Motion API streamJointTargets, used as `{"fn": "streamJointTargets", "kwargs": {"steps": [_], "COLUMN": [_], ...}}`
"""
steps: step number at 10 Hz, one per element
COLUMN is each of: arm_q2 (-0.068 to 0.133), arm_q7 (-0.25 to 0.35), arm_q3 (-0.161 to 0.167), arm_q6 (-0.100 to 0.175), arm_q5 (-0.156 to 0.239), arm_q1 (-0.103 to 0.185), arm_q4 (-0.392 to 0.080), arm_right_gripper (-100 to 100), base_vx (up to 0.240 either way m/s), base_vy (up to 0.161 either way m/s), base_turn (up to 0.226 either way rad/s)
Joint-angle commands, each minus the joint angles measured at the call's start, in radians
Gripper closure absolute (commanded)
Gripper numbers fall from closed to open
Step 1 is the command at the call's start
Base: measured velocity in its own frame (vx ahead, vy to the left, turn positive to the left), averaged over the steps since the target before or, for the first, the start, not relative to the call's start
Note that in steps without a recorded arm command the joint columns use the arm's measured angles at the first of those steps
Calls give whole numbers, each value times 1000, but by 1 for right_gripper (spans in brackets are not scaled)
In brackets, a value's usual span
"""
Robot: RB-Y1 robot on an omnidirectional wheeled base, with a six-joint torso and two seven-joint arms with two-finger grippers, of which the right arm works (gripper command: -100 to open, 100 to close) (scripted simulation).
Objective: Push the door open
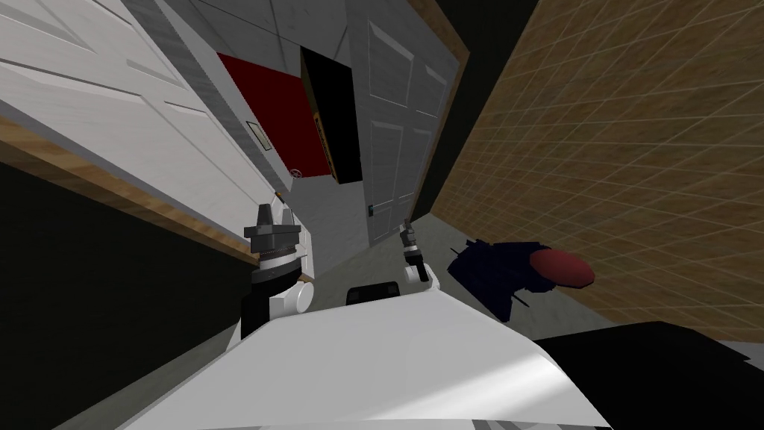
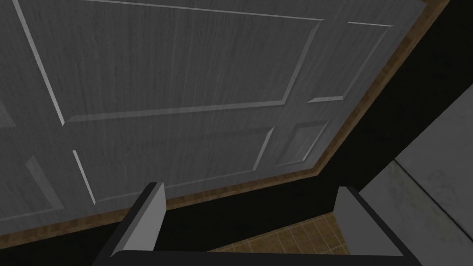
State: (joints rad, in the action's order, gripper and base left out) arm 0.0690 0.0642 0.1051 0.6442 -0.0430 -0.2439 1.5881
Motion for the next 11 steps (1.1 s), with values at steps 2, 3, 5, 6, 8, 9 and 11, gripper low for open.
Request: {"fn": "streamJointTargets", "kwargs": {"steps": [2,3,5,6,8,9,11], "arm_q2": [1,-1,-4,-4,-8,-10,-13], "arm_q7": [-2,-3,-6,-6,-9,-11,-12], "arm_q3": [6,10,17,17,24,28,31], "arm_q6": [12,17,26,26,35,40,45], "arm_q5": [-1,-2,-3,-3,-5,-6,-6], "arm_q1": [31,44,71,71,97,110,123], "arm_q4": [-77,-110,-173,-181,-245,-282,-315], "arm_right_gripper": [-100,-100,-100,-100,-100,-100,-100], "base_vx": [65,96,100,52,56,103,76], "base_vy": [-26,-39,-32,-27,-24,-39,-38], "base_turn": [64,76,74,25,59,72,49]}}
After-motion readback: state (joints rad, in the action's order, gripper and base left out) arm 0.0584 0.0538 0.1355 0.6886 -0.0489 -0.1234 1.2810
